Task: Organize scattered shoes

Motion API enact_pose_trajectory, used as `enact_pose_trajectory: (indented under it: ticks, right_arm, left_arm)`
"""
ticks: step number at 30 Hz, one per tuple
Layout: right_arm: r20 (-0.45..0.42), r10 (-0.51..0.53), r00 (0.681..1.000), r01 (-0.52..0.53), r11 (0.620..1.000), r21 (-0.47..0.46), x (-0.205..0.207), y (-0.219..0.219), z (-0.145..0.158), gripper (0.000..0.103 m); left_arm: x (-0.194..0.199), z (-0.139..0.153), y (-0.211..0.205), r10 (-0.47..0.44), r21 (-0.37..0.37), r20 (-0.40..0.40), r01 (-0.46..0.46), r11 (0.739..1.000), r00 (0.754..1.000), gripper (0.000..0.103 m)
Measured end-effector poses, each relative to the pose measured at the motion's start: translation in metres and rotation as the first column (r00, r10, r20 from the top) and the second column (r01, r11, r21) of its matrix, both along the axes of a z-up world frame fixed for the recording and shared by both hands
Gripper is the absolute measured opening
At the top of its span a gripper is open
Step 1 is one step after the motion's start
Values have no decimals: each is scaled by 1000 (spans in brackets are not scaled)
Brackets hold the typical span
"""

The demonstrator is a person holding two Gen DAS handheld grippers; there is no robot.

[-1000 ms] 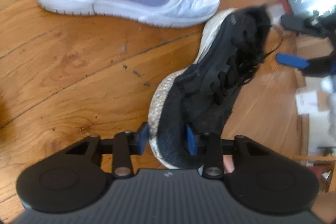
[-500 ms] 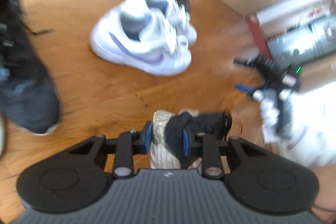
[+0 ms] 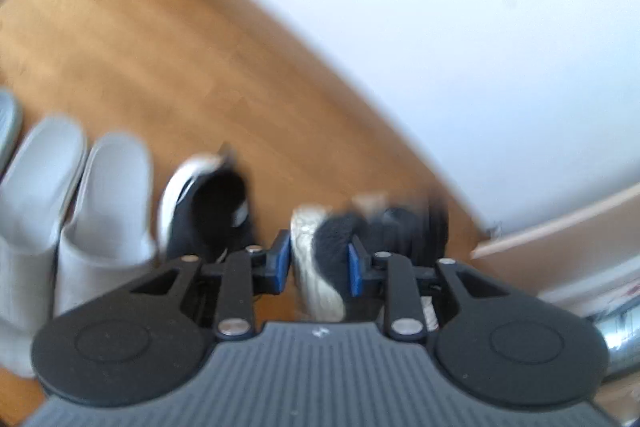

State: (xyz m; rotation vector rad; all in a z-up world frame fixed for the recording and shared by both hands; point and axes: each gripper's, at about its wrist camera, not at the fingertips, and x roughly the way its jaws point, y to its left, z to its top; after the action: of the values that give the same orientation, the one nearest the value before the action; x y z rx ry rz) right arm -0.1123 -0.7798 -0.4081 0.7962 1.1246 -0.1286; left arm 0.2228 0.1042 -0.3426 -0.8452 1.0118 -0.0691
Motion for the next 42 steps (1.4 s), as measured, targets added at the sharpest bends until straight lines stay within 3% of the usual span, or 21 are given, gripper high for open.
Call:
enact_pose_trajectory:
  ticks: [4,9,13,16,17,18,21,23,24,25,26,29,31,32,33,34,35,37,39,40,42]
  right_arm:
    - [-19,-3,1000,3,1000,-5,3,6,-4,102]
    - [36,141,989,-141,990,-15,13,35,8,102]
    - [132,399,907,-393,917,-72,33,92,32,102]
    - [172,572,802,-561,820,-112,54,147,39,102]
    - [177,617,767,-604,787,-128,62,166,39,102]
    - [180,658,731,-642,753,-146,70,185,39,102]
    - [177,745,643,-711,667,-225,95,243,34,102]
    - [189,768,612,-724,640,-257,105,265,33,102]
    - [193,775,602,-722,631,-284,112,278,31,102]
    - [193,779,596,-717,625,-309,120,291,29,102]
    - [178,771,611,-703,632,-325,130,303,22,102]
    - [58,764,643,-697,615,-370,154,333,-12,102]
    - [4,760,650,-700,601,-386,163,342,-27,102]
    - [-5,769,640,-708,586,-393,165,346,-35,97]
    - [-16,790,613,-727,555,-403,163,352,-39,87]
    - [-26,816,578,-752,520,-406,161,357,-43,69]
    - [-29,852,522,-792,472,-387,154,363,-41,64]
    - [-51,869,492,-807,433,-400,147,364,-39,59]
    - [-79,908,412,-842,346,-413,132,365,-39,58]
    - [-96,912,400,-843,324,-430,125,368,-38,57]
    - [-126,900,418,-830,322,-455,121,378,-39,58]
  left_arm:
    - [6,-36,-50,-37,20,-109,39,999,993,30]
    - [4,-63,-91,-81,-36,-210,75,997,974,31]
    - [-1,-77,-115,-203,-28,-278,203,979,939,39]
    - [-9,-76,-124,-253,48,-331,284,958,909,61]
    - [-13,-74,-126,-259,86,-345,305,948,902,73]
    - [-19,-67,-128,-274,125,-344,333,935,898,78]
    - [-33,-42,-127,-344,211,-317,419,883,884,78]
    - [-43,-29,-122,-370,302,-280,447,842,886,80]
    - [-48,-19,-119,-358,402,-271,443,801,894,80]
    - [-50,-14,-117,-349,448,-262,434,782,900,80]
    - [-51,-9,-114,-341,490,-251,423,762,906,80]
    - [-51,1,-94,-307,525,-226,381,761,925,80]
    - [-50,4,-80,-271,511,-209,341,789,940,80]
    - [-49,5,-75,-262,504,-204,331,798,943,80]
    - [-48,5,-70,-249,503,-203,319,803,947,80]
    - [-48,5,-65,-242,498,-203,312,809,949,80]
    - [-48,4,-62,-237,489,-204,309,815,950,80]
    - [-50,5,-53,-230,473,-208,304,827,951,80]
    - [-52,9,-45,-221,470,-205,294,832,953,80]
    - [-53,10,-42,-216,474,-202,288,832,955,80]
    - [-52,10,-38,-210,482,-201,284,829,957,81]
